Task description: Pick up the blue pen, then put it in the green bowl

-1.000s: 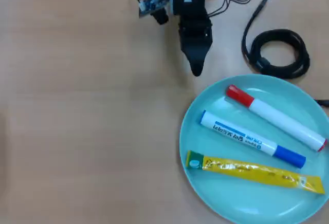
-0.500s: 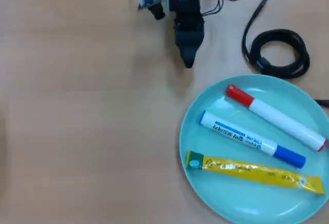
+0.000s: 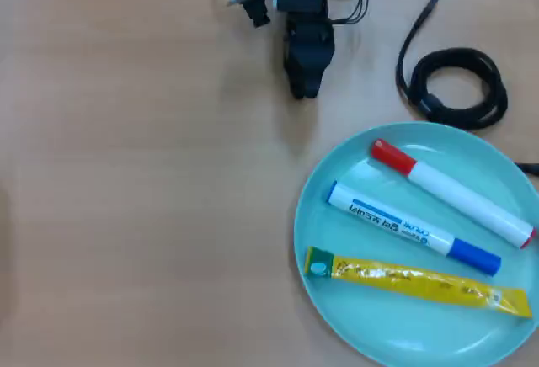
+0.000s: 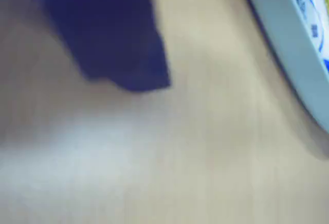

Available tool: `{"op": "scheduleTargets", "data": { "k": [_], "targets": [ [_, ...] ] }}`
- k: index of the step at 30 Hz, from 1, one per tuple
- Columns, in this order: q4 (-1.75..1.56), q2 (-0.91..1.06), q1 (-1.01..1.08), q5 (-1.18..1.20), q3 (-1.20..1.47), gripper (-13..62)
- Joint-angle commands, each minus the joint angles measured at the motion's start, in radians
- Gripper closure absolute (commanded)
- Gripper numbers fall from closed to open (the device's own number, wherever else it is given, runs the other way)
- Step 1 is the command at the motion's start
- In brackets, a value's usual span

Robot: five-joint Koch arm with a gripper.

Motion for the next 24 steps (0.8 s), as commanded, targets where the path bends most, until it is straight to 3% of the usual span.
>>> {"op": "scheduleTargets", "data": {
  "k": [1, 24],
  "targets": [
    [0.018, 0.095, 0.011, -0.006, 0.074, -0.4],
    [0.028, 0.089, 0.002, -0.006, 0.083, -0.3]
  ]
}}
